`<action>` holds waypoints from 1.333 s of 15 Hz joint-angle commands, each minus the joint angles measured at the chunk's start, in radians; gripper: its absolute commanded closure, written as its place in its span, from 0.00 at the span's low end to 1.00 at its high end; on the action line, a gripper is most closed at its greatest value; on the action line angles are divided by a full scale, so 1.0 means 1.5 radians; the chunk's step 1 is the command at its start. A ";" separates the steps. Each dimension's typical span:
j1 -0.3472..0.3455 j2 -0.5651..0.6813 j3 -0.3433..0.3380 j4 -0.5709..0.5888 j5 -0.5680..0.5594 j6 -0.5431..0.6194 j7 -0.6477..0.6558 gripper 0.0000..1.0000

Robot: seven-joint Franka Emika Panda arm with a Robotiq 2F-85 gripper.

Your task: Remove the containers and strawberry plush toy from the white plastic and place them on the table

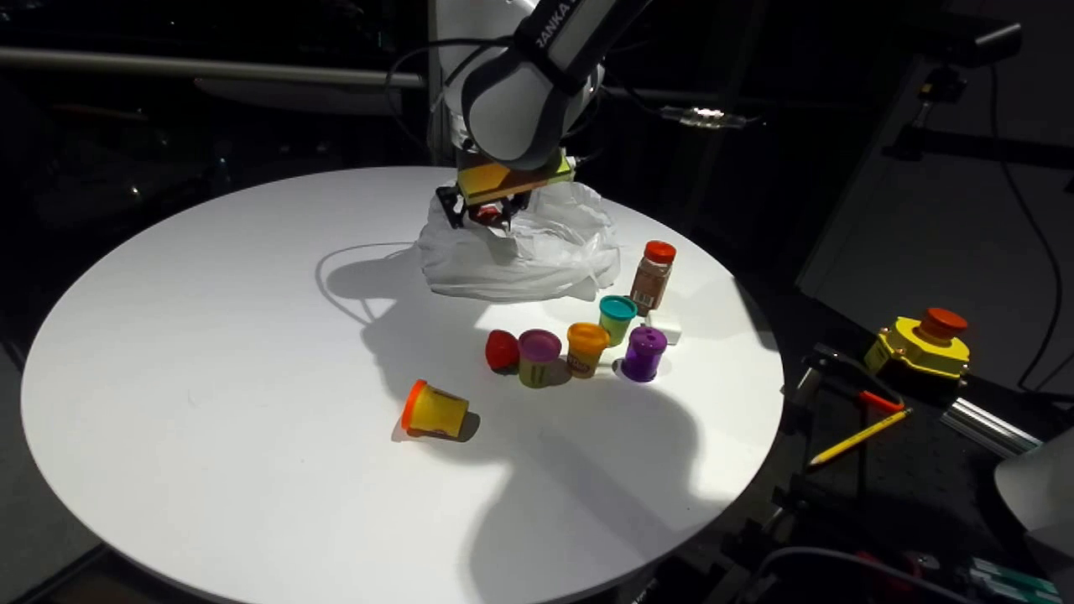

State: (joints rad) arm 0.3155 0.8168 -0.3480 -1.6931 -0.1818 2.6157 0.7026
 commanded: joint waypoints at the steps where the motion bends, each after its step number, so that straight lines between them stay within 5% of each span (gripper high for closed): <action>1: 0.030 -0.087 -0.025 -0.065 -0.027 -0.074 0.045 0.65; 4: 0.010 -0.098 -0.013 -0.068 -0.042 -0.093 0.065 0.65; 11: -0.050 0.073 -0.031 0.026 -0.027 0.077 0.152 0.65; 16: -0.053 0.142 -0.059 0.096 -0.013 0.069 0.169 0.65; 17: -0.047 0.137 -0.067 0.097 -0.016 0.066 0.172 0.24; 20: -0.032 0.135 -0.081 0.110 -0.019 0.046 0.186 0.02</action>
State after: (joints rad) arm 0.2321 0.9934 -0.4283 -1.5870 -0.2152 2.7261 0.9438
